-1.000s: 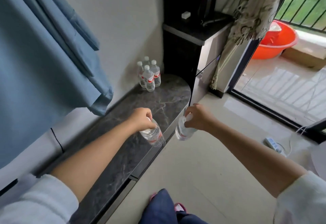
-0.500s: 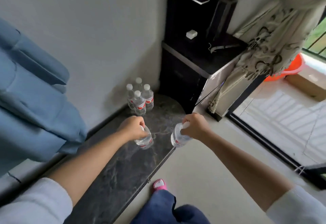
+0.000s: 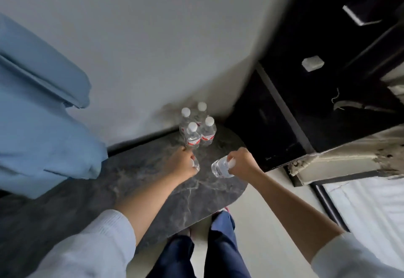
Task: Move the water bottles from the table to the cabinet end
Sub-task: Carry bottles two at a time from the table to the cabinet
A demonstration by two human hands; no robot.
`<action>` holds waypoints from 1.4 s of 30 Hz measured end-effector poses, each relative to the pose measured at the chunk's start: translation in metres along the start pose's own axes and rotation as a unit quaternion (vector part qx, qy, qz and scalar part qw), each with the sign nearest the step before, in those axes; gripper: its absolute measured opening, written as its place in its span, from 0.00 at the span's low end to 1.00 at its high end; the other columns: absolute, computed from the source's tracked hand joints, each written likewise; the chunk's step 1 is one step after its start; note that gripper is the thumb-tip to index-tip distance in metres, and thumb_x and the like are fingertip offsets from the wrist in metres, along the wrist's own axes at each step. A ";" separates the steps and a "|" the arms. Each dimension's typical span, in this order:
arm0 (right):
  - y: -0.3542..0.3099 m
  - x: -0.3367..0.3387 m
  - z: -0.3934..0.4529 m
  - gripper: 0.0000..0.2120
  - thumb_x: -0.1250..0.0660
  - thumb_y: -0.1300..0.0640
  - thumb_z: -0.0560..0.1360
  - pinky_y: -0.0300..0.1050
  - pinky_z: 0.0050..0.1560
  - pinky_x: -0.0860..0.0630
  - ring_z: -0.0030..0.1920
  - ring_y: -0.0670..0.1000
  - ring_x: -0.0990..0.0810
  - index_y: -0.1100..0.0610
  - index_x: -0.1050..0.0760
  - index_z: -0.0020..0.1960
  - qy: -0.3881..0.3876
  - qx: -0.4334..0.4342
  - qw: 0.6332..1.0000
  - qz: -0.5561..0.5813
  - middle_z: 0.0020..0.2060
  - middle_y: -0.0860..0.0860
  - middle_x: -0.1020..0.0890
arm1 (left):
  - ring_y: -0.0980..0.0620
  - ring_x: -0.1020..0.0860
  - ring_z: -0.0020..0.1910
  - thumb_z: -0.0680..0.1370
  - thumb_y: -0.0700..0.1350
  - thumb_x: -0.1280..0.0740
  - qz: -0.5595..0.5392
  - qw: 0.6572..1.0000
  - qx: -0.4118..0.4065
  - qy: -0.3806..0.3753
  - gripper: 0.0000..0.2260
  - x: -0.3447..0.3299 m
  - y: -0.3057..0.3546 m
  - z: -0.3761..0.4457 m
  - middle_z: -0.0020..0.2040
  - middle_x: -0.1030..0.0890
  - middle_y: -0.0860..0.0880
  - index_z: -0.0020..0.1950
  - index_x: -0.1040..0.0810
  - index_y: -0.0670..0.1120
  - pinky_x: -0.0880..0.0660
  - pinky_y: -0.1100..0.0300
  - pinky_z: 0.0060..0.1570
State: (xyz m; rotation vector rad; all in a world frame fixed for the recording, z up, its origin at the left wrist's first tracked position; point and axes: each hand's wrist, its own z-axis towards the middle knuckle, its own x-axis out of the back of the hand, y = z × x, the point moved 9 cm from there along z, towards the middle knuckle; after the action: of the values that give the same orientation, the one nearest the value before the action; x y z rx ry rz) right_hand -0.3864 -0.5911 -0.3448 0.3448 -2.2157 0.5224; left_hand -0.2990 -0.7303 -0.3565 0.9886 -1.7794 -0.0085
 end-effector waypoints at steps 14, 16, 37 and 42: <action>-0.004 -0.030 0.126 0.18 0.34 0.62 0.73 0.41 0.63 0.30 0.63 0.55 0.28 0.56 0.27 0.62 -0.110 0.114 0.987 0.012 0.64 0.56 0.34 | 0.45 0.23 0.56 0.73 0.39 0.34 0.006 0.993 0.118 0.000 0.12 -0.046 -0.001 0.077 0.62 0.27 0.48 0.56 0.23 0.42 0.28 0.57 0.53; -0.007 -0.031 0.131 0.19 0.35 0.62 0.73 0.40 0.66 0.33 0.67 0.54 0.31 0.56 0.28 0.64 -0.118 0.122 0.985 -0.008 0.66 0.56 0.35 | 0.46 0.23 0.56 0.73 0.41 0.32 0.004 0.992 0.123 0.003 0.12 -0.048 -0.002 0.082 0.63 0.27 0.48 0.56 0.23 0.43 0.28 0.57 0.52; -0.031 -0.027 0.150 0.22 0.36 0.64 0.75 0.44 0.62 0.29 0.65 0.56 0.29 0.57 0.36 0.68 -0.108 0.164 0.975 -0.106 0.67 0.57 0.35 | 0.48 0.27 0.64 0.77 0.46 0.35 -0.003 0.993 0.115 0.027 0.22 -0.048 -0.009 0.106 0.66 0.27 0.46 0.70 0.33 0.43 0.30 0.60 0.61; -0.036 -0.021 0.148 0.19 0.39 0.66 0.76 0.42 0.58 0.29 0.62 0.56 0.27 0.60 0.34 0.66 -0.110 0.172 0.973 -0.106 0.67 0.57 0.34 | 0.49 0.27 0.64 0.76 0.46 0.34 -0.032 0.991 0.123 0.037 0.19 -0.050 -0.013 0.103 0.65 0.26 0.46 0.66 0.28 0.42 0.32 0.61 0.62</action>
State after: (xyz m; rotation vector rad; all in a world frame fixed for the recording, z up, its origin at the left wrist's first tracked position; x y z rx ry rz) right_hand -0.4559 -0.6912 -0.4380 0.8472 -2.2574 0.7829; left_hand -0.3662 -0.7524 -0.4472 1.2069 -1.7079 0.2087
